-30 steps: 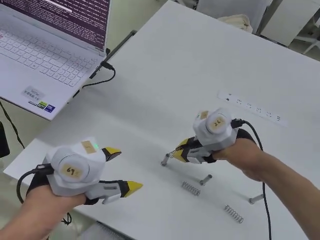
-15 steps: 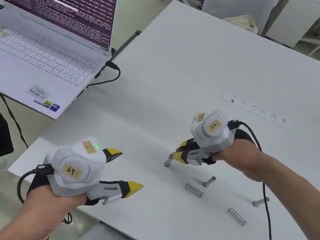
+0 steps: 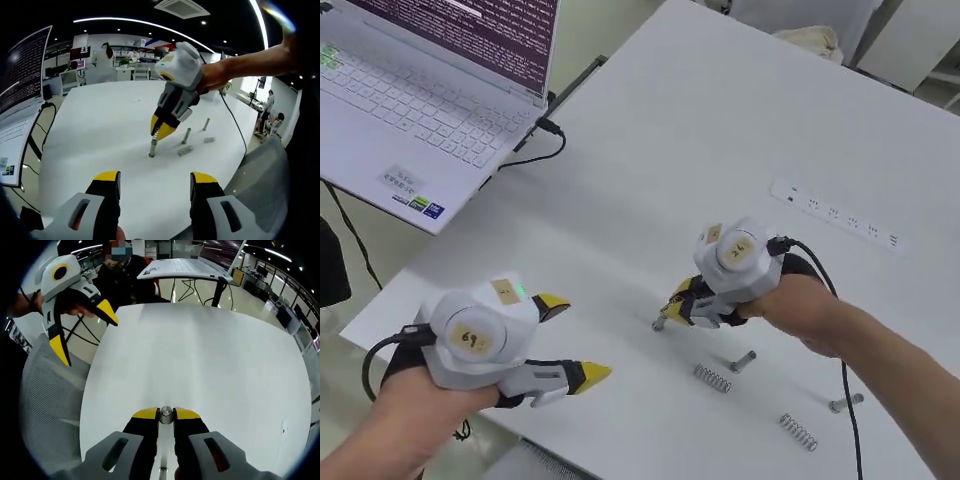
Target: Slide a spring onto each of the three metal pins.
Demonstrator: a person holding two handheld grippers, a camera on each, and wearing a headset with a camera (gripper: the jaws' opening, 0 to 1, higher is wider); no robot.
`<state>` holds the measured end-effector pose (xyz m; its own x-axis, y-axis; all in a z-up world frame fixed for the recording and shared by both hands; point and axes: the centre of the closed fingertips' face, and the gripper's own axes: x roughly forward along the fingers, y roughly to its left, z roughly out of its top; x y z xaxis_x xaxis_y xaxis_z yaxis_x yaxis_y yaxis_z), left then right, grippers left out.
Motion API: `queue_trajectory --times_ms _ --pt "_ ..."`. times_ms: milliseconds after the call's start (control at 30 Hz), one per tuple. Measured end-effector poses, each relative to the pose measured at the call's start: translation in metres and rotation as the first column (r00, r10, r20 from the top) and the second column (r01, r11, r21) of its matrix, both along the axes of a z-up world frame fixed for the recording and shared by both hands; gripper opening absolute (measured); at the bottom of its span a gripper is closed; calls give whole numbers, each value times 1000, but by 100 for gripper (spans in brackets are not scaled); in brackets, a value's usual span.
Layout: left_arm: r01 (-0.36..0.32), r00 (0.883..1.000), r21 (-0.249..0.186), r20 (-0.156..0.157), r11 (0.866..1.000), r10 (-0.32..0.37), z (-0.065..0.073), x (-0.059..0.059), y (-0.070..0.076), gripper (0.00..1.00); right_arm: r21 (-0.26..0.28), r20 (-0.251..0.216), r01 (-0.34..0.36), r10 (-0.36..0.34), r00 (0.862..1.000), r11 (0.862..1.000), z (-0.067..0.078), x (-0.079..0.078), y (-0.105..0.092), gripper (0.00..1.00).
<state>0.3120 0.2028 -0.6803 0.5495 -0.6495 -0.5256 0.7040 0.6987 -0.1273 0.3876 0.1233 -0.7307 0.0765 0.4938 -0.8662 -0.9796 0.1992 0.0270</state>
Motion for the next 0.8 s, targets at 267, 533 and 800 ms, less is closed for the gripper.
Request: queue_trajectory --times_ms 267,533,800 --pt "-1 1000 -4 -1 1000 1 0 2 -1 51 -16 -7 -19 19 1000 1000 -8 -1 4 9" --pt "2 1000 -1 -3 1000 -2 -1 2 0 51 -25 -22 -33 33 999 999 -19 -1 9 9" --pt "-2 1000 2 -4 1000 2 -1 4 2 51 -57 -32 -64 63 998 996 -32 -3 7 9"
